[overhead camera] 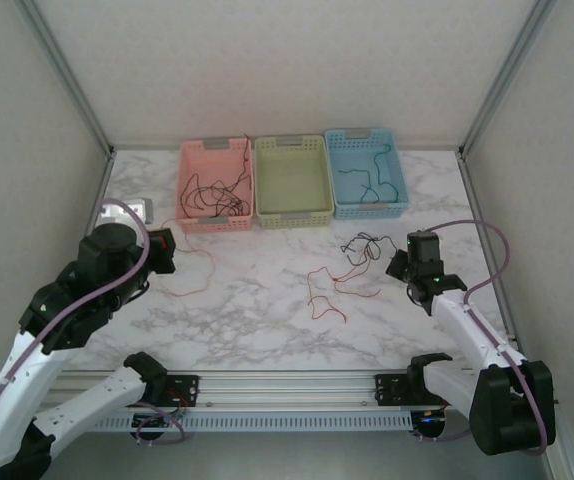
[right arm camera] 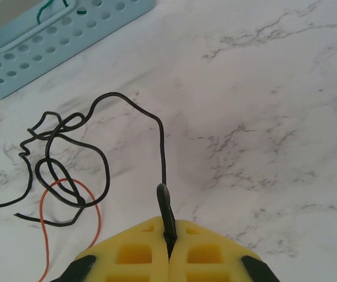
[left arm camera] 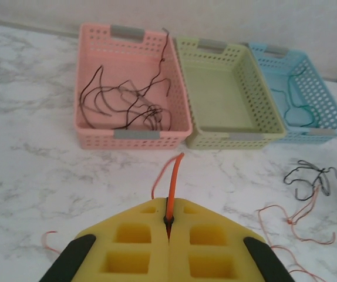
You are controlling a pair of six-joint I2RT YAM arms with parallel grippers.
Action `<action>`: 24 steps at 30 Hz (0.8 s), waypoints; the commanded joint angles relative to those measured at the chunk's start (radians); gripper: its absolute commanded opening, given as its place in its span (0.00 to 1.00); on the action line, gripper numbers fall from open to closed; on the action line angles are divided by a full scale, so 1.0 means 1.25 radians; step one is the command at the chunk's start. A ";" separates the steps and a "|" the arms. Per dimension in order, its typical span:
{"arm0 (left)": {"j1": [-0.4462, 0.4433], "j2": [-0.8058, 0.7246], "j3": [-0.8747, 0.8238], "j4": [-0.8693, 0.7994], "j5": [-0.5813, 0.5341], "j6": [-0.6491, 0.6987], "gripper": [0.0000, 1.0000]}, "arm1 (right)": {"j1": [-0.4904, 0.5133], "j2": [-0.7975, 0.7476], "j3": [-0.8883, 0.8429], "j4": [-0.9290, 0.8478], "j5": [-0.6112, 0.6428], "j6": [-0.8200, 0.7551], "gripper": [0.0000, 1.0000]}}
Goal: Untangle the cables
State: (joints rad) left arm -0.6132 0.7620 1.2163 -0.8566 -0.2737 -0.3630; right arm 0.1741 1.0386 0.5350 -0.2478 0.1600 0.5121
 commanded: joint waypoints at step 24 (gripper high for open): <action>0.007 0.697 0.821 0.123 0.182 0.114 0.00 | -0.004 -0.004 -0.057 0.048 -0.072 0.027 0.00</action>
State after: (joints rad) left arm -0.6128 1.5879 2.1494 -0.7078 -0.0822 -0.2577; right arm 0.1741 1.0378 0.4793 -0.2127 0.0917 0.5259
